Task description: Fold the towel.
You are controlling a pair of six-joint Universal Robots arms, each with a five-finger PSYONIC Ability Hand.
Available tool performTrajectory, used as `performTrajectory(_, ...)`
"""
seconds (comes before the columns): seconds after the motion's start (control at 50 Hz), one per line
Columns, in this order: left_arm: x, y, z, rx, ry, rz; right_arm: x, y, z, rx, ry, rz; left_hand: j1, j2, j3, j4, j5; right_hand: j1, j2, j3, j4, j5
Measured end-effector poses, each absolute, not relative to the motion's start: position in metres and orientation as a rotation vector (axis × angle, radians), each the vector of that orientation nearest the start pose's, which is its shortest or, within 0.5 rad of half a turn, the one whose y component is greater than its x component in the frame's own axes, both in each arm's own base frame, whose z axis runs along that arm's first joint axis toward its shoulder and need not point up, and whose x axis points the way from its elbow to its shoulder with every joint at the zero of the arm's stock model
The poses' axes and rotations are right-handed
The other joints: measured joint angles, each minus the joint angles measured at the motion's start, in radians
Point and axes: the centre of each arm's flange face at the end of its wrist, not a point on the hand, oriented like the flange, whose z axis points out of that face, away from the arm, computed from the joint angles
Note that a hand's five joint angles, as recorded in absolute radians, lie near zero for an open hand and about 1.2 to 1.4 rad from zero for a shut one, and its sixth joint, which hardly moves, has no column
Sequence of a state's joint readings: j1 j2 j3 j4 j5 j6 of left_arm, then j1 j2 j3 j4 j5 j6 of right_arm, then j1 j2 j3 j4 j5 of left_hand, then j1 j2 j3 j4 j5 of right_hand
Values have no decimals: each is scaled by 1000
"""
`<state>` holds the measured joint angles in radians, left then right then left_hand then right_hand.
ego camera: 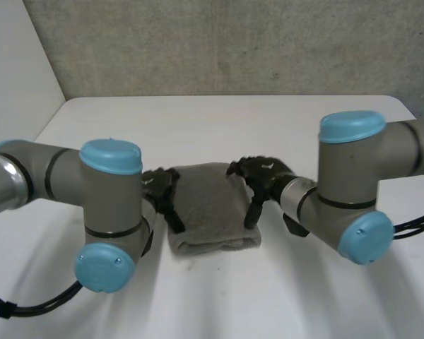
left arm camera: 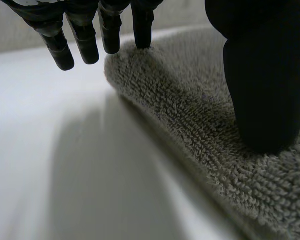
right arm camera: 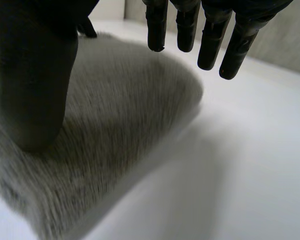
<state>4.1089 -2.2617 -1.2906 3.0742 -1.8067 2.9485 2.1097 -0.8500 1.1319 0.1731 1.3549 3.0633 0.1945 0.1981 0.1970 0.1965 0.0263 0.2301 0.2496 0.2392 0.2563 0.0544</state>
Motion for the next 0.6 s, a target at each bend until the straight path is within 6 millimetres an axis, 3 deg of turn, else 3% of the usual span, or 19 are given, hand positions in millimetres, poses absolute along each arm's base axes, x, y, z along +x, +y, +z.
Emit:
performTrajectory(0.06,-307,-257,126,368,2844,-1667,346,-275,140,-953,2213,-1330,-1,0,0,0,0,-2,0,0,0,0)
performTrajectory(0.14,-304,-255,123,364,2844,-1643,350,-274,133,-1029,2213,-1331,-2,-4,-3,-2,0,-15,0,0,0,0)
performTrajectory(0.18,-304,-255,124,365,2844,-1645,351,-274,136,-1047,2203,-1345,-2,-6,-5,-4,0,-15,0,0,0,0)
performTrajectory(0.24,-306,-254,137,365,2834,-1699,351,-274,158,-1037,2155,-1412,-2,-8,-5,-5,0,-15,0,0,0,0)
performTrajectory(0.28,-308,-253,151,362,2820,-1759,350,-273,180,-1009,2112,-1472,-2,-8,-6,-5,0,-15,0,0,0,0)
performTrajectory(0.38,-309,-250,215,327,2738,-2020,334,-271,256,-880,1974,-1687,-5,-13,-11,-11,-1,-15,0,0,0,0)
performTrajectory(0.4,-309,-249,224,320,2724,-2054,331,-270,262,-866,1963,-1709,-5,-13,-11,-11,-1,-15,0,0,0,0)
performTrajectory(0.5,-292,-242,303,227,2570,-2328,293,-270,332,-683,1889,-1973,-6,-14,-12,-11,-1,-15,0,0,0,0)
performTrajectory(0.6,-262,-240,348,144,2466,-2387,261,-271,364,-539,1932,-2144,-7,-14,-12,-11,-1,-15,0,0,0,0)
